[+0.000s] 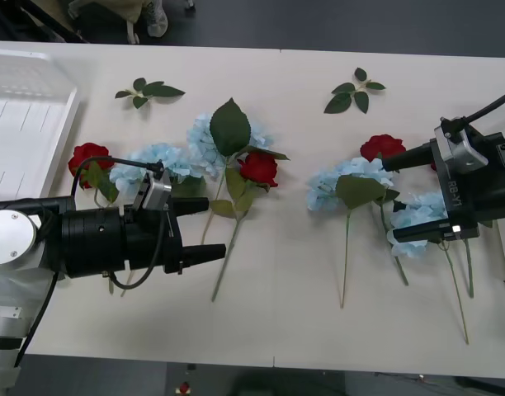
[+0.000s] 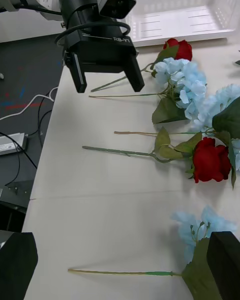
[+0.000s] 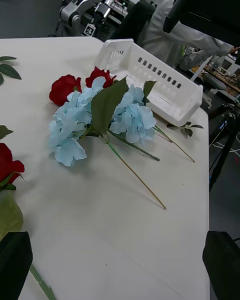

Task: Put the red flowers into the right box and the blue flowers into the left box

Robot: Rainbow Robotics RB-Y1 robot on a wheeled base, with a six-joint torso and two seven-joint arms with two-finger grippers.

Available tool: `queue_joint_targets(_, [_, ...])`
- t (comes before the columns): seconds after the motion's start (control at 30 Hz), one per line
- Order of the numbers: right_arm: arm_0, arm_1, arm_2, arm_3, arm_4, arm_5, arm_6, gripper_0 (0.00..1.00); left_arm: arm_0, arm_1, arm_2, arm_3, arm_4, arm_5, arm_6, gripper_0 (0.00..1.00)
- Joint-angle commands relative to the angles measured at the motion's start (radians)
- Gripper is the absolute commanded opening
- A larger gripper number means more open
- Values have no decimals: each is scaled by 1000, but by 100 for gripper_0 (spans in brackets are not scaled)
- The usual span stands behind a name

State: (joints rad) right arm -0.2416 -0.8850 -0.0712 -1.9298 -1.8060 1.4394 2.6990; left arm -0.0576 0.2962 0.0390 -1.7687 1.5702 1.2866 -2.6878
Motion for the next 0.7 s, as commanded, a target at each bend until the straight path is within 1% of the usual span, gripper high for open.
queue_joint_targets(0.03, [4,-12,-10,-6,-3,-1,6,100,1,9,5,-24,10,-9,-17,100])
queue_joint_targets(0.7, [4,-12,-10,-6,-3,-1,6,100,1,9,5,-24,10,-9,-17,100])
